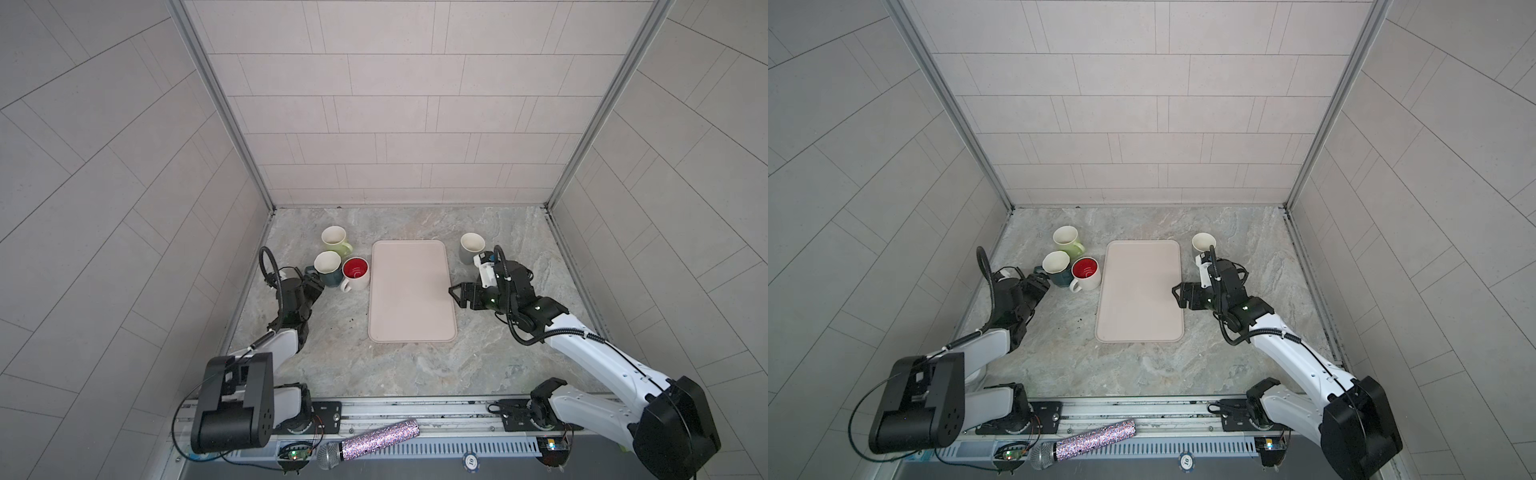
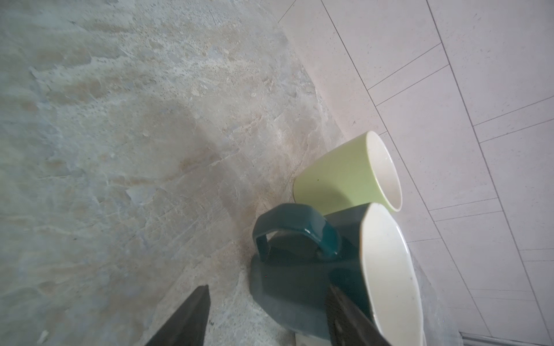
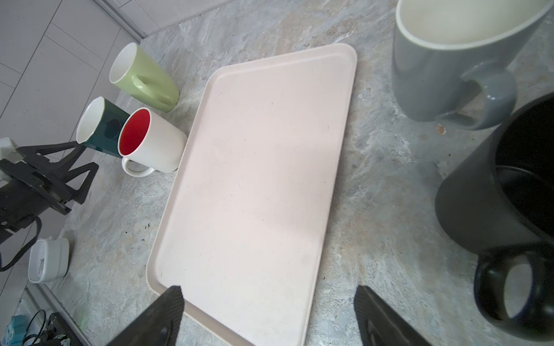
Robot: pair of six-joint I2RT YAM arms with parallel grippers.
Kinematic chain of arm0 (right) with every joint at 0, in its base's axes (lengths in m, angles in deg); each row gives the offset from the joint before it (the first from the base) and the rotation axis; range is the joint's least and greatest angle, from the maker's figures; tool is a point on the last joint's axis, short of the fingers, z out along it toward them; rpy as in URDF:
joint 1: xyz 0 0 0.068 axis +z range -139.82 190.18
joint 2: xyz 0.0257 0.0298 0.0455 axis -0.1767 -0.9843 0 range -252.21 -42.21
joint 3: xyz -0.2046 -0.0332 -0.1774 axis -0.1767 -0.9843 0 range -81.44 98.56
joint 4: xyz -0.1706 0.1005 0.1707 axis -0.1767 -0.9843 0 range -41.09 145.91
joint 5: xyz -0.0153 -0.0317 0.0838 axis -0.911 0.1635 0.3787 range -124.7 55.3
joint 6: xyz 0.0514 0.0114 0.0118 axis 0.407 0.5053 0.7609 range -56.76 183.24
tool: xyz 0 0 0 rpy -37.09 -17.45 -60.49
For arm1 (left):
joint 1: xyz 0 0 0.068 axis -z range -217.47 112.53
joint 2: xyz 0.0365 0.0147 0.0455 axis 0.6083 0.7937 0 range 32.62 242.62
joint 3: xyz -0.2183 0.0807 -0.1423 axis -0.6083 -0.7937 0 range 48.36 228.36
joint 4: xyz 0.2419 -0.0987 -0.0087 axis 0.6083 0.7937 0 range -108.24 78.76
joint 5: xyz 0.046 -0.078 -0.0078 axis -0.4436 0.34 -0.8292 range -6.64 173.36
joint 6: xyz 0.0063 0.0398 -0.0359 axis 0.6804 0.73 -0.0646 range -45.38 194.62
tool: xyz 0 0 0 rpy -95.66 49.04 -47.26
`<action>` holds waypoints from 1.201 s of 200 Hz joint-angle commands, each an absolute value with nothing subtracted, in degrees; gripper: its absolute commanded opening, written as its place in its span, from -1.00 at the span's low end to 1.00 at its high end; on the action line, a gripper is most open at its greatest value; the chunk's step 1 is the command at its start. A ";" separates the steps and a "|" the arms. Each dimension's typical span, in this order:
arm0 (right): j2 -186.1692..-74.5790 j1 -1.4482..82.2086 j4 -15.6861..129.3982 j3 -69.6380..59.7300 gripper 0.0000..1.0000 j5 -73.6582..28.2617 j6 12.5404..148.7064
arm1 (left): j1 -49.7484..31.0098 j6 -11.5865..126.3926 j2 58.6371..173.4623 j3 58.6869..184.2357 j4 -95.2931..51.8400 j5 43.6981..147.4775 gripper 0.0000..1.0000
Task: Turn the mug right side up
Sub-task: Place the mug at the middle-left of the table, then reset both arms
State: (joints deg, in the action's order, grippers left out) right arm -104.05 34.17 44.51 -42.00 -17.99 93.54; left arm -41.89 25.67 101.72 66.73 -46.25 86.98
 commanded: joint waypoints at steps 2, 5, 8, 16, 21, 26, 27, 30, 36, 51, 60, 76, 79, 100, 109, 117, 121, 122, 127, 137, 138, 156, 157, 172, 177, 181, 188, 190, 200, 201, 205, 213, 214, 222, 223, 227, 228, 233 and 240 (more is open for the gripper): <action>-104.13 34.28 43.59 -39.79 0.85 -21.94 92.75 | -41.91 28.82 96.20 67.60 -36.73 84.60 0.44; -104.09 34.38 43.38 -39.78 0.86 -22.75 92.89 | -41.88 29.22 95.48 67.58 -36.22 84.22 0.46; -103.96 34.30 43.27 -39.78 0.86 -23.44 93.02 | -41.80 29.63 94.74 67.54 -35.84 83.98 0.48; -103.46 34.31 43.53 -39.87 0.88 -25.00 92.83 | -41.85 31.12 92.88 67.43 -35.22 83.34 0.57; -103.07 34.30 43.75 -39.95 0.89 -25.94 92.49 | -41.76 32.00 91.98 67.43 -34.78 82.67 0.62; -102.65 34.30 44.14 -39.96 0.89 -26.68 92.14 | -41.76 32.69 90.90 67.42 -34.44 81.98 0.66; -102.62 34.32 44.18 -39.96 0.89 -26.91 92.06 | -41.77 32.74 90.72 67.38 -34.43 81.88 0.67; -102.26 34.32 44.27 -39.98 0.90 -27.57 91.79 | -41.70 32.80 90.21 67.32 -34.38 81.57 0.69; -101.78 34.27 44.47 -39.96 0.91 -29.13 91.23 | -41.64 34.95 89.42 67.19 -34.33 80.89 0.72; -100.23 34.09 45.28 -40.11 0.92 -34.87 89.60 | -41.56 37.33 88.41 67.56 -34.04 79.38 0.79; -99.37 33.95 46.63 -40.76 0.93 -39.80 88.36 | -41.59 38.40 88.35 67.83 -34.26 78.32 0.84; -97.72 32.77 51.42 -43.39 0.94 -48.77 87.05 | -41.54 40.43 89.15 67.80 -36.73 76.33 1.00; -97.44 32.35 52.53 -43.96 0.94 -49.98 86.89 | -41.53 40.65 89.28 67.78 -37.35 75.92 1.00; -95.15 28.78 60.88 -49.56 0.95 -57.32 85.83 | -41.58 43.26 90.37 67.57 -42.56 74.14 1.00; -93.64 26.56 63.84 -51.92 0.95 -60.50 86.12 | -41.59 44.23 90.99 67.65 -44.18 72.55 1.00; -92.33 24.53 66.77 -54.14 0.95 -63.01 86.72 | -41.52 45.64 91.67 67.74 -45.52 71.67 1.00; -91.80 23.36 68.47 -55.51 0.94 -63.58 87.10 | -41.51 46.43 92.07 67.72 -46.26 71.27 1.00; -91.70 23.19 68.91 -55.86 0.94 -63.64 87.08 | -41.47 46.64 92.18 67.75 -46.44 71.12 1.00; -91.27 21.68 71.02 -57.24 0.95 -63.79 87.27 | -41.51 47.60 92.72 67.78 -47.26 70.50 1.00; -91.18 19.24 74.05 -59.26 0.95 -64.05 87.78 | -41.49 49.22 94.00 67.94 -48.48 68.88 1.00; -91.22 18.97 74.21 -59.37 0.95 -64.05 87.81 | -41.50 49.35 94.12 67.99 -48.61 68.69 1.00; -93.44 16.26 76.70 -60.06 0.95 -65.12 86.83 | -41.48 51.49 97.97 68.09 -52.07 66.38 1.00; -93.71 16.21 77.03 -60.12 0.95 -65.16 86.68 | -41.50 51.50 98.21 68.07 -52.43 66.13 1.00; -97.82 15.09 83.67 -61.07 0.95 -66.98 83.95 | -41.57 51.42 102.46 67.00 -59.35 65.17 1.00; -99.76 14.64 86.35 -61.14 0.95 -67.35 83.16 | -41.55 51.41 104.24 66.62 -62.10 65.59 1.00; -101.17 14.20 87.53 -61.03 0.95 -67.63 82.92 | -41.61 51.39 105.45 66.32 -64.33 65.96 1.00; -103.53 13.52 88.51 -60.15 0.95 -67.68 82.65 | -41.76 51.16 106.80 66.20 -66.89 67.20 1.00; -104.21 13.39 88.69 -59.93 0.95 -67.66 82.37 | -41.79 51.33 107.15 66.20 -67.36 67.54 1.00; -107.63 13.24 89.93 -58.68 0.95 -67.92 80.53 | -41.84 51.59 107.84 66.52 -67.92 68.25 1.00; -107.92 13.25 90.14 -58.59 0.95 -67.92 80.37 | -41.81 51.59 107.85 66.53 -67.87 68.29 1.00; -109.32 13.24 90.78 -58.32 0.95 -67.93 79.61 | -41.83 51.59 107.81 66.63 -67.46 68.27 1.00; -111.93 13.22 91.78 -57.94 0.95 -67.99 78.25 | -41.81 51.63 107.43 66.61 -67.05 68.20 1.00; -112.27 13.24 91.86 -57.92 0.95 -68.00 78.17 | -41.79 51.66 107.38 66.58 -67.04 68.22 1.00; -114.14 13.14 91.96 -57.83 0.95 -68.24 77.85 | -41.86 51.68 106.78 66.25 -66.85 67.86 1.00; -114.34 13.11 91.91 -57.86 0.95 -68.26 77.84 | -41.86 51.77 106.66 66.23 -66.85 67.74 1.00; -114.77 13.12 91.66 -58.01 0.95 -68.23 77.68 | -41.92 51.97 106.25 66.05 -66.79 67.59 1.00; -114.92 13.15 91.62 -57.99 0.95 -68.25 77.71 | -41.93 52.05 106.08 65.99 -66.78 67.52 1.00; -114.89 13.16 91.28 -57.96 0.94 -68.81 77.63 | -41.85 52.69 105.45 65.77 -66.44 67.33 1.00; -113.86 13.04 89.58 -58.02 0.94 -68.19 77.96 | -41.81 53.78 104.05 65.82 -64.95 67.00 1.00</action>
State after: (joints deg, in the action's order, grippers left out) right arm -114.02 13.34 88.13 -58.55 -66.29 80.52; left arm -41.81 50.83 107.14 66.68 -62.43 68.24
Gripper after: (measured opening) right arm 0.972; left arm 0.999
